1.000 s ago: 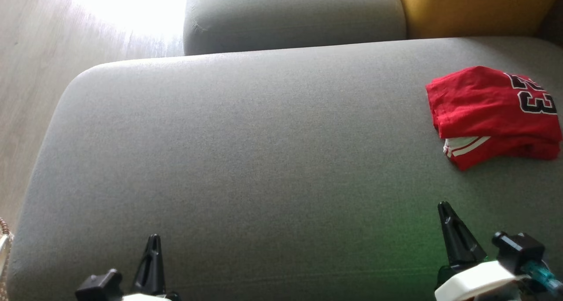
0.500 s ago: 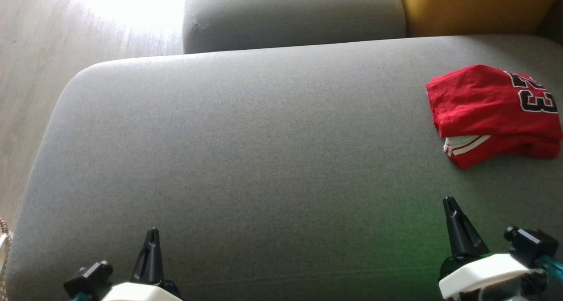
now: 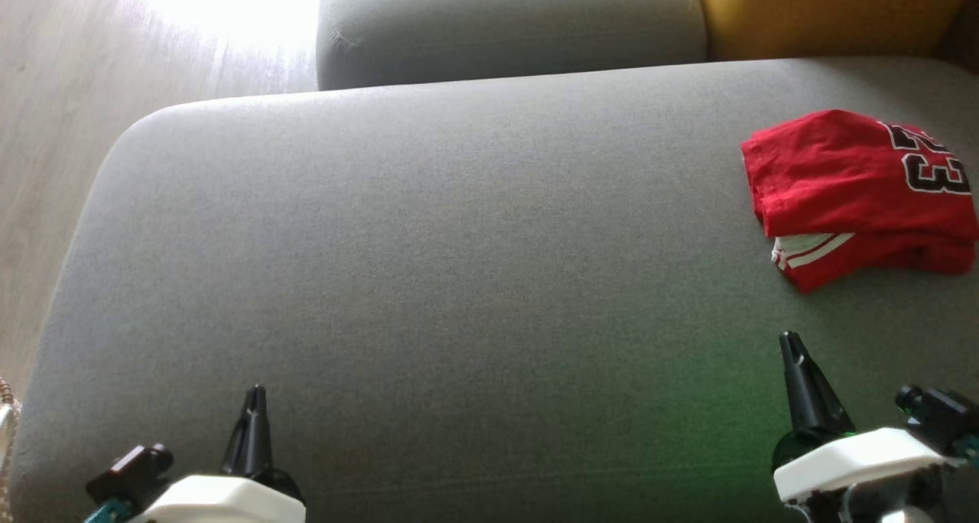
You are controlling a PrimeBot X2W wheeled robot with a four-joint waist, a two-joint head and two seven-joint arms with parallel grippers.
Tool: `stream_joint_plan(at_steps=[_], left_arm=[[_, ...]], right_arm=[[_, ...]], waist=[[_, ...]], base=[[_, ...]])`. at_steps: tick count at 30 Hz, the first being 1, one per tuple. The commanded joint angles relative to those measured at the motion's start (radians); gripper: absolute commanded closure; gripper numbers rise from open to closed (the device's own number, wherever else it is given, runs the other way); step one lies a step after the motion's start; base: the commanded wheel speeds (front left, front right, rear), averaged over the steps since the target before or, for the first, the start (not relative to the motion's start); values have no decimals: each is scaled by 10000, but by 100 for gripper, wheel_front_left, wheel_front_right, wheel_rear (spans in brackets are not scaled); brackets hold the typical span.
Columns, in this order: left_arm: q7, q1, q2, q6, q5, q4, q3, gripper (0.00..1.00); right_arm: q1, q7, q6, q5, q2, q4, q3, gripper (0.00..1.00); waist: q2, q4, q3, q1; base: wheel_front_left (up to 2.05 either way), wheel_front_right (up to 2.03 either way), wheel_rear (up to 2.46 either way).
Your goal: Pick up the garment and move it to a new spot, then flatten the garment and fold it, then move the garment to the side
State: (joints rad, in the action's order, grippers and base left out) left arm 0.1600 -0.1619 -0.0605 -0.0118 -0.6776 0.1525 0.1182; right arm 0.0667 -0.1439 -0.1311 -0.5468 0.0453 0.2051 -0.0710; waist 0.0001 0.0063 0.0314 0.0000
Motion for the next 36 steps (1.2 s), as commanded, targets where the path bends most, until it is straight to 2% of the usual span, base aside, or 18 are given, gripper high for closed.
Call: stream_joint_plan(at_steps=[1, 36], left_arm=[[-47, 510, -160, 97, -321, -279, -201, 100], [-977, 1398, -218, 649, -4253, 203, -850, 100]], right_arm=[[-507, 113, 1, -367, 62, -266, -22, 100], [-1020, 1123, 2, -4642, 70, 8, -175, 100]], waist=[[-1, -1, -7, 0], [-1, -27, -148, 0]], base=[[0, 0, 0], [0, 0, 0]])
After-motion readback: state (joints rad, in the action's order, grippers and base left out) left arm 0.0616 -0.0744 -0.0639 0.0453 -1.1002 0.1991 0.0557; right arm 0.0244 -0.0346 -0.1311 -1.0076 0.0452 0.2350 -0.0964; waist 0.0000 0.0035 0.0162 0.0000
